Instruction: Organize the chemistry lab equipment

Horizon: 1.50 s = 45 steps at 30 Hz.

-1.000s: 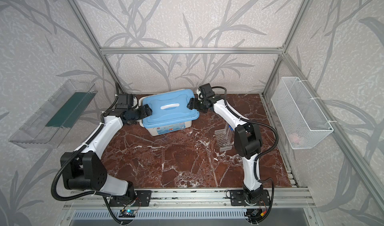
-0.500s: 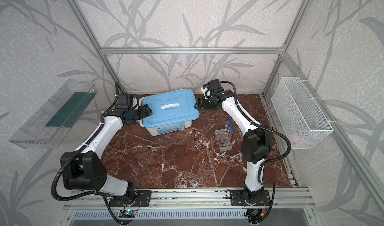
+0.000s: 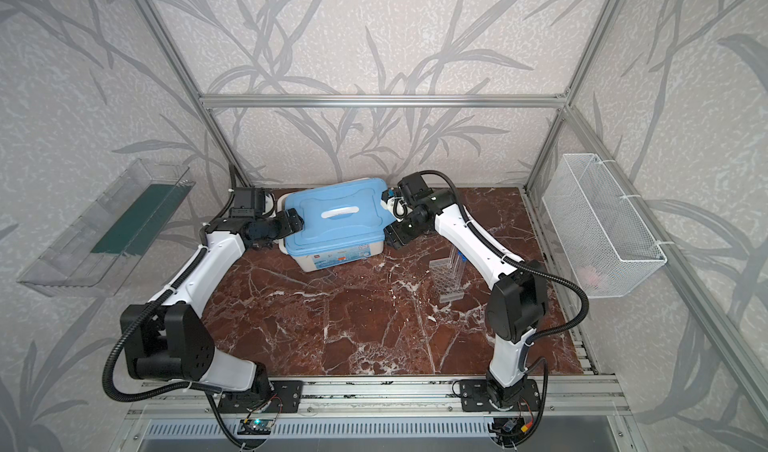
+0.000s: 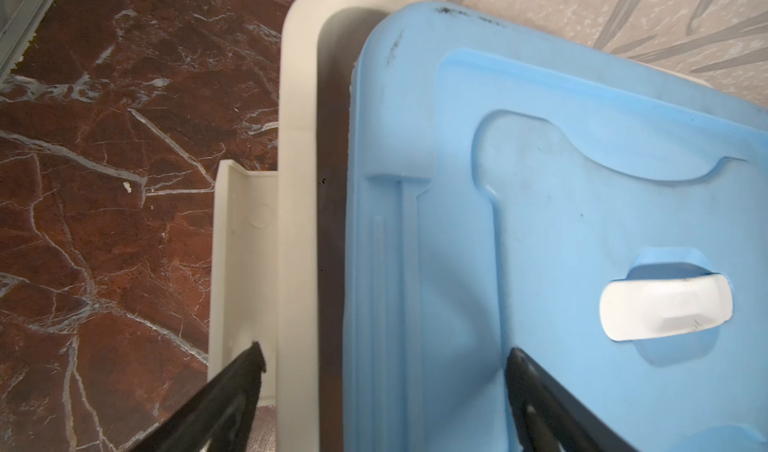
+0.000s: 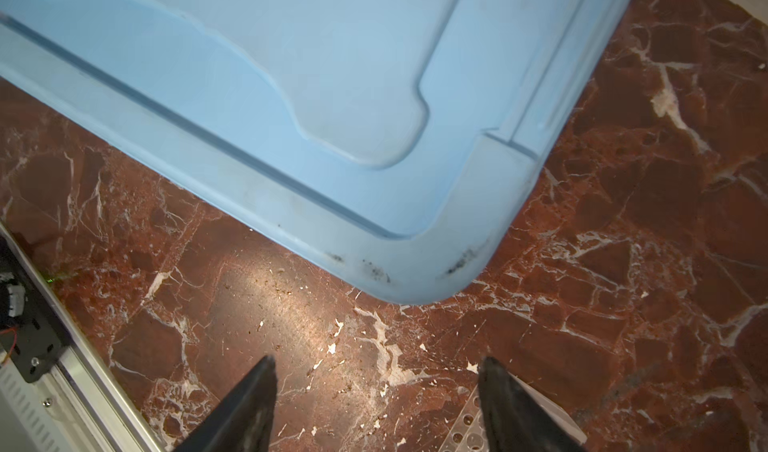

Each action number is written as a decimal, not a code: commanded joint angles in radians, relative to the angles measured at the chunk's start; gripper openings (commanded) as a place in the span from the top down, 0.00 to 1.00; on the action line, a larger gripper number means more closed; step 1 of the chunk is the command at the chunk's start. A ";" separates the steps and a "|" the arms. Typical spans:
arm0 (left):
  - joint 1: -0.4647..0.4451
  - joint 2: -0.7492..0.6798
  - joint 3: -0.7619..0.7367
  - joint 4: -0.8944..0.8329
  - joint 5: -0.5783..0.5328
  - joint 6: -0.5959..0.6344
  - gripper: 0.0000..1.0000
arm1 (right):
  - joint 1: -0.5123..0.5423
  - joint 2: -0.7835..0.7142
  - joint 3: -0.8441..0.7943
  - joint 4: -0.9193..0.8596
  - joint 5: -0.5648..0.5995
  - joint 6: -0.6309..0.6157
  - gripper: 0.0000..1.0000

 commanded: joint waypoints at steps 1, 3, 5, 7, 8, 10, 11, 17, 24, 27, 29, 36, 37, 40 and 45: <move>0.003 -0.001 0.010 -0.004 0.013 -0.008 0.08 | -0.015 0.045 0.032 -0.008 0.036 -0.083 0.25; 0.003 0.000 0.008 -0.002 0.012 -0.011 0.08 | -0.014 0.069 0.045 0.002 0.019 -0.104 0.26; 0.003 -0.001 0.009 -0.001 0.018 -0.013 0.06 | -0.012 0.090 0.060 0.005 0.007 -0.120 0.27; 0.003 -0.001 0.015 -0.004 0.020 -0.012 0.05 | -0.014 0.102 0.076 0.015 0.000 -0.125 0.28; 0.003 -0.004 0.017 -0.005 0.019 -0.013 0.04 | -0.013 0.102 0.076 0.026 -0.008 -0.126 0.29; 0.003 -0.004 0.021 -0.007 0.013 -0.012 0.04 | -0.013 0.105 0.075 0.047 -0.034 -0.128 0.29; 0.003 -0.005 0.022 -0.008 0.012 -0.012 0.04 | -0.013 0.108 0.076 0.056 -0.041 -0.130 0.30; 0.004 -0.003 0.029 -0.010 0.016 -0.009 0.01 | -0.011 0.133 0.091 0.079 -0.028 -0.139 0.35; 0.006 -0.003 0.032 -0.003 0.014 -0.008 0.01 | -0.003 0.178 0.151 0.058 -0.042 -0.143 0.41; 0.007 0.008 0.037 -0.002 0.016 -0.007 0.01 | 0.000 0.185 0.161 0.082 -0.042 -0.135 0.43; 0.006 0.011 0.039 -0.002 0.017 -0.006 0.01 | 0.000 0.209 0.190 0.065 -0.047 -0.136 0.43; 0.010 0.012 0.031 -0.008 -0.002 0.003 0.08 | 0.016 0.243 0.263 -0.035 -0.043 -0.157 0.45; 0.011 0.017 0.032 -0.013 -0.004 0.006 0.09 | 0.015 0.233 0.254 -0.023 -0.031 -0.154 0.45; 0.013 0.031 0.032 -0.026 -0.015 0.010 0.10 | 0.005 0.201 0.231 0.023 -0.080 -0.135 0.45; 0.018 0.050 0.016 -0.024 -0.041 0.011 0.18 | -0.002 0.193 0.242 0.017 -0.121 -0.083 0.42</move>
